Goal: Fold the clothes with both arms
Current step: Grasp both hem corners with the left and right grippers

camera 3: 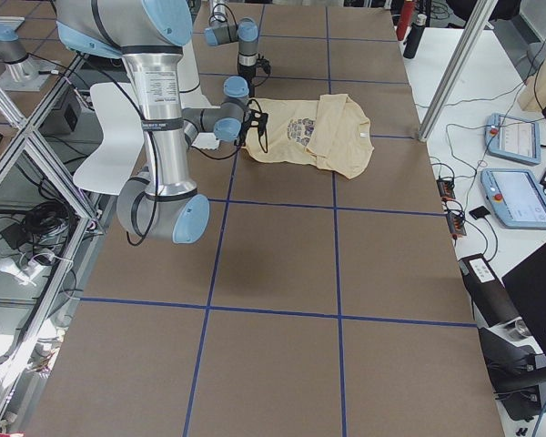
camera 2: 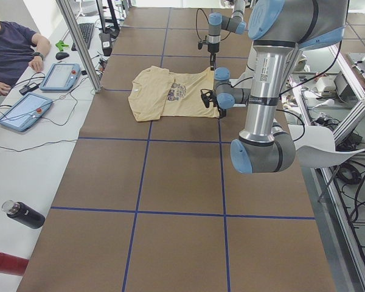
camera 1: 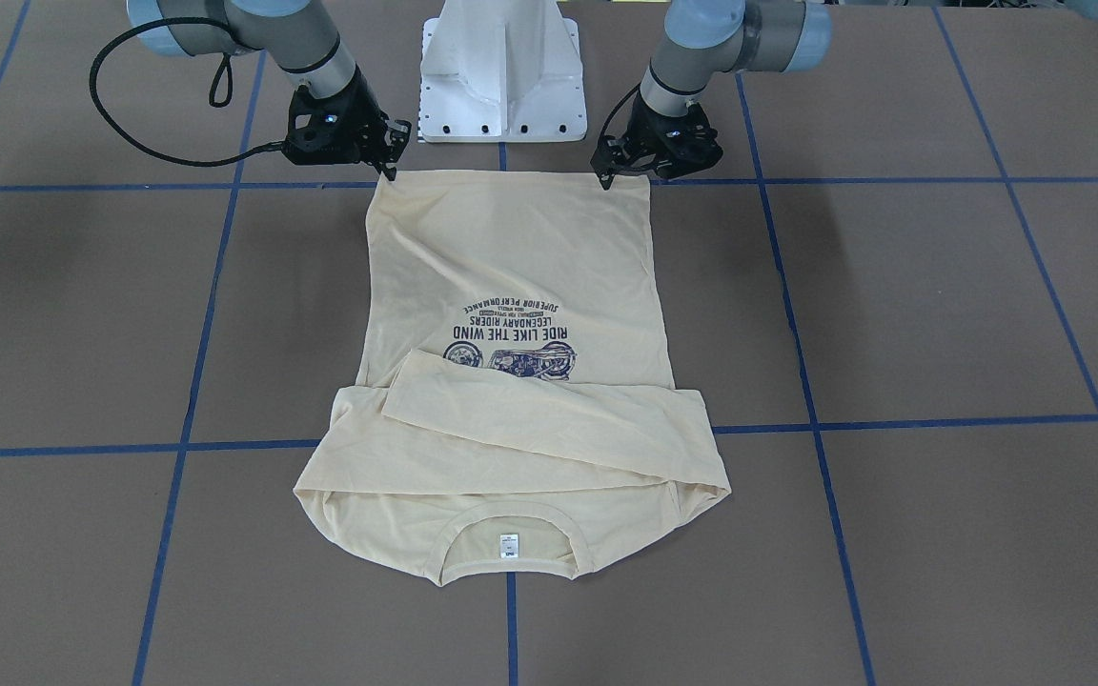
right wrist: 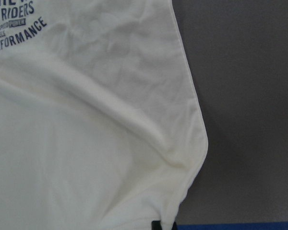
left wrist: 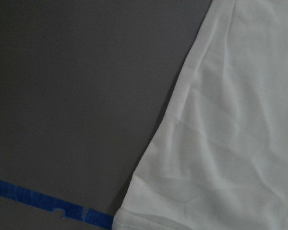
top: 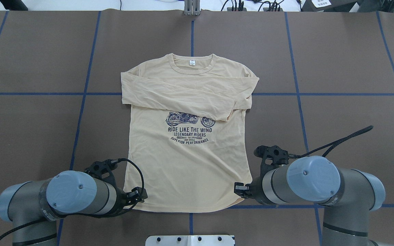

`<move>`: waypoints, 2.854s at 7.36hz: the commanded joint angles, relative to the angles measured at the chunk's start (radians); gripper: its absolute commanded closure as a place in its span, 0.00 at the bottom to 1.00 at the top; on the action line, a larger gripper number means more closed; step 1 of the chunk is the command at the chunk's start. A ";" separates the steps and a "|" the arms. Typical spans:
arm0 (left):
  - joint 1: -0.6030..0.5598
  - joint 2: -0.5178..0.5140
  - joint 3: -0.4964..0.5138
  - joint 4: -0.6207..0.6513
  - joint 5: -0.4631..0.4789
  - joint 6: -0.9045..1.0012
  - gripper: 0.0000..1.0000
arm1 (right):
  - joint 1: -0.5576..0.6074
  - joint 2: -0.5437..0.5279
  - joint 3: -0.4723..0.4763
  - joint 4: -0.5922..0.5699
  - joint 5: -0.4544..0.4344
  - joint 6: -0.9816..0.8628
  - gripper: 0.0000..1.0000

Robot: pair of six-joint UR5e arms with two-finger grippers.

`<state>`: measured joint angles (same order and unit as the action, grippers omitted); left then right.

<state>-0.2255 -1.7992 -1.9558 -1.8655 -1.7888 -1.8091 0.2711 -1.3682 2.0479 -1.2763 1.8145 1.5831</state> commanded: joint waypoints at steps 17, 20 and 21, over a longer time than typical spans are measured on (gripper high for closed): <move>-0.023 0.003 -0.062 0.028 -0.009 0.001 1.00 | 0.007 -0.002 -0.003 0.000 0.003 0.000 1.00; -0.014 0.083 -0.161 0.057 -0.009 0.004 1.00 | 0.063 -0.028 0.034 0.000 0.115 0.000 1.00; 0.012 0.083 -0.158 0.058 -0.009 0.004 1.00 | 0.059 -0.069 0.067 0.000 0.141 0.001 1.00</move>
<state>-0.2377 -1.7252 -2.1079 -1.8104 -1.7983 -1.8063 0.3259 -1.3982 2.0807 -1.2763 1.9202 1.5833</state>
